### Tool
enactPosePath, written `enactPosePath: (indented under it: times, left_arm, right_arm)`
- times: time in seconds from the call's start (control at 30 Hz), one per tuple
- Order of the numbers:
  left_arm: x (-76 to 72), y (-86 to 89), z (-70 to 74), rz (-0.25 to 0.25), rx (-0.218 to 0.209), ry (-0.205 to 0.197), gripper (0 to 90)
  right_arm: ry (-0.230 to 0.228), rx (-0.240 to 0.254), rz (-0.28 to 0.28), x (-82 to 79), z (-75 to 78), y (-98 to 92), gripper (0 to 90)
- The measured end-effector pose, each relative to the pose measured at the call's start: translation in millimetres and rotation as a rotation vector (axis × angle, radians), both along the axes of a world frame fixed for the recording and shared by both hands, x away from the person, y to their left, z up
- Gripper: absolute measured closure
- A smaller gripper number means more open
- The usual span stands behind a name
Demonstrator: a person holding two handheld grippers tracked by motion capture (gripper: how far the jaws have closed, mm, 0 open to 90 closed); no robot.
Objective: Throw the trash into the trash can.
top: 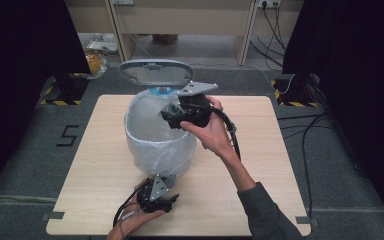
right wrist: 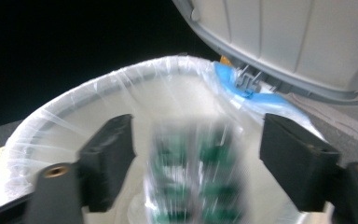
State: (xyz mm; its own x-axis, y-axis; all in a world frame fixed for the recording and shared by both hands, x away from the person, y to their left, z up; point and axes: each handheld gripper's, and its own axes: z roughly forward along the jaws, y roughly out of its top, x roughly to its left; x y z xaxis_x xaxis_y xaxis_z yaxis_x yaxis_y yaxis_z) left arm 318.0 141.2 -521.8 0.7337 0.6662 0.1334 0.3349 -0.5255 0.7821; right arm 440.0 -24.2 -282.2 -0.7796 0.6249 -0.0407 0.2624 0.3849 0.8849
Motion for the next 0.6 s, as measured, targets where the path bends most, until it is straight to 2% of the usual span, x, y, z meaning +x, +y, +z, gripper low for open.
enactPosePath:
  times: [0.23,0.6]
  left_arm:
    - [0.0,0.1,0.1,-0.001,0.000,-0.001,26.2]
    - [-0.4,-0.1,0.0,-0.002,0.002,-0.004,26.2]
  right_arm:
    - [0.005,0.016,-0.003,-1.1,1.4,-2.1,21.2]
    - [-0.017,0.046,-0.042,-11.8,5.4,-35.9,21.5]
